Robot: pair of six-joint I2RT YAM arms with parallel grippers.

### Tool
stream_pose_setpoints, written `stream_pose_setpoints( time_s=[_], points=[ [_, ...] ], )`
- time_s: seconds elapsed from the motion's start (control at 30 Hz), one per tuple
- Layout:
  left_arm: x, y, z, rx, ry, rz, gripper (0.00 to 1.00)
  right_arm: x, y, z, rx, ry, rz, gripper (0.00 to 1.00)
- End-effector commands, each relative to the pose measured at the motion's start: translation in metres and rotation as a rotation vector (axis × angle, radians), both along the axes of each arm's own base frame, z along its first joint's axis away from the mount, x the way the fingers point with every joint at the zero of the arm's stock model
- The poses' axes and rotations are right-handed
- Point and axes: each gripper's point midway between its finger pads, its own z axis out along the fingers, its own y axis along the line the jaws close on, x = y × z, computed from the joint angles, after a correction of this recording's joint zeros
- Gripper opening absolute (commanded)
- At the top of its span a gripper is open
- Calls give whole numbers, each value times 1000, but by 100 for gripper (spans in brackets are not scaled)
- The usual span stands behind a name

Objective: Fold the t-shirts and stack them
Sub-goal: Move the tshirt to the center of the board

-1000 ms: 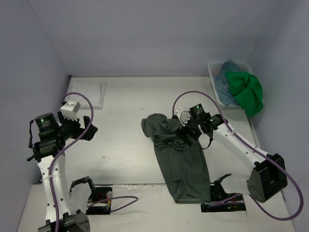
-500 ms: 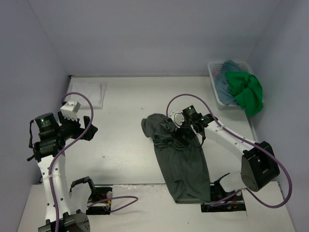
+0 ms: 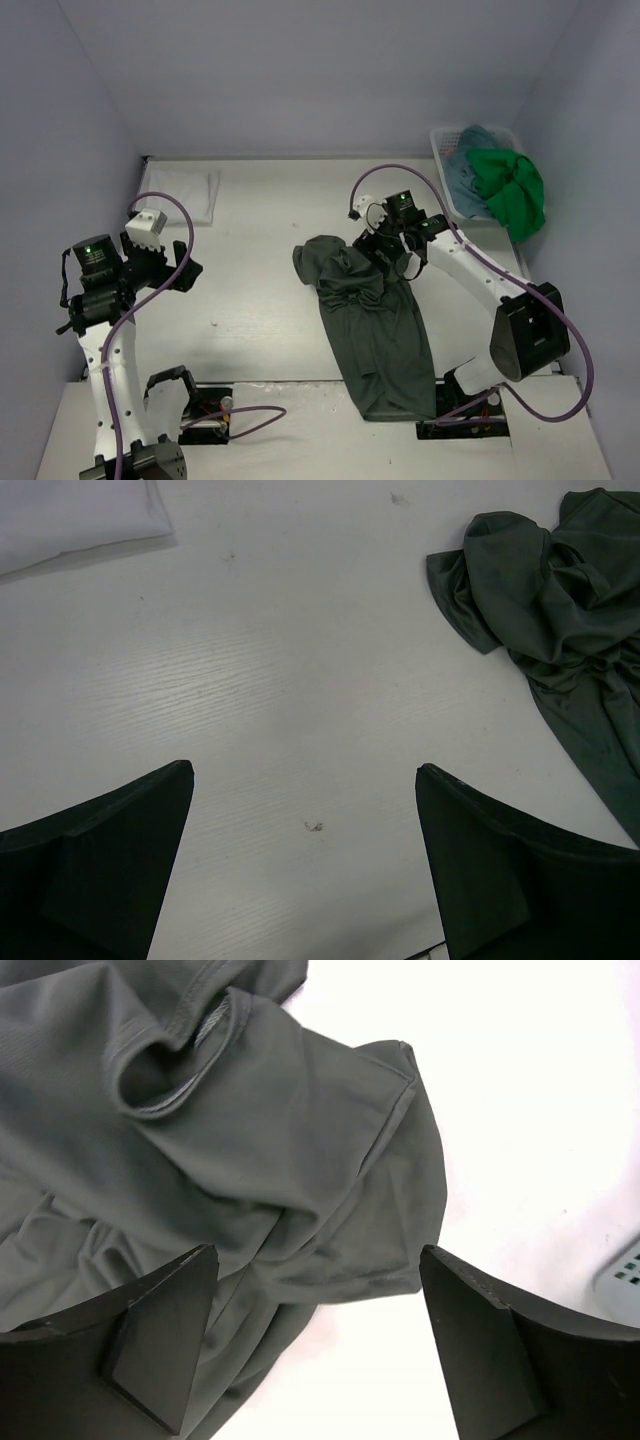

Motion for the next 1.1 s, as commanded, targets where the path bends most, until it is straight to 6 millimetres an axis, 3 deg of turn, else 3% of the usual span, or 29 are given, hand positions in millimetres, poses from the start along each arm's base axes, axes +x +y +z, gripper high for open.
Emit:
stream_pose_setpoints(
  time_s=[0.0, 0.27, 0.37, 0.4, 0.47, 0.67, 0.73, 0.77, 0.9, 1.07],
  points=[
    [8, 1, 14, 6, -69, -11, 87, 14, 10, 0, 56, 7, 4, 78],
    [9, 1, 15, 3, -67, -13, 87, 12, 13, -33, 34, 73, 36, 74],
    [9, 1, 14, 4, -65, -12, 87, 14, 16, -41, 34, 90, 59, 62],
    [9, 1, 14, 4, -65, -12, 87, 16, 17, -43, 34, 91, 62, 48],
    [9, 1, 14, 7, -66, -10, 87, 18, 20, -49, 31, 106, 68, 37],
    [8, 0, 14, 3, -68, -17, 87, 22, 22, -57, 26, 118, 75, 37],
    [9, 0, 12, -4, -60, -19, 87, 23, 21, -57, 21, 115, 77, 27],
    [9, -1, 13, -7, -61, -23, 87, 25, 21, -56, 19, 108, 72, 0],
    [11, -5, 15, -31, -53, -40, 87, 36, 18, -26, 28, 25, 34, 0],
    [16, -11, 15, -66, -26, -73, 87, 49, 8, 52, 48, -138, -12, 0]
  ],
)
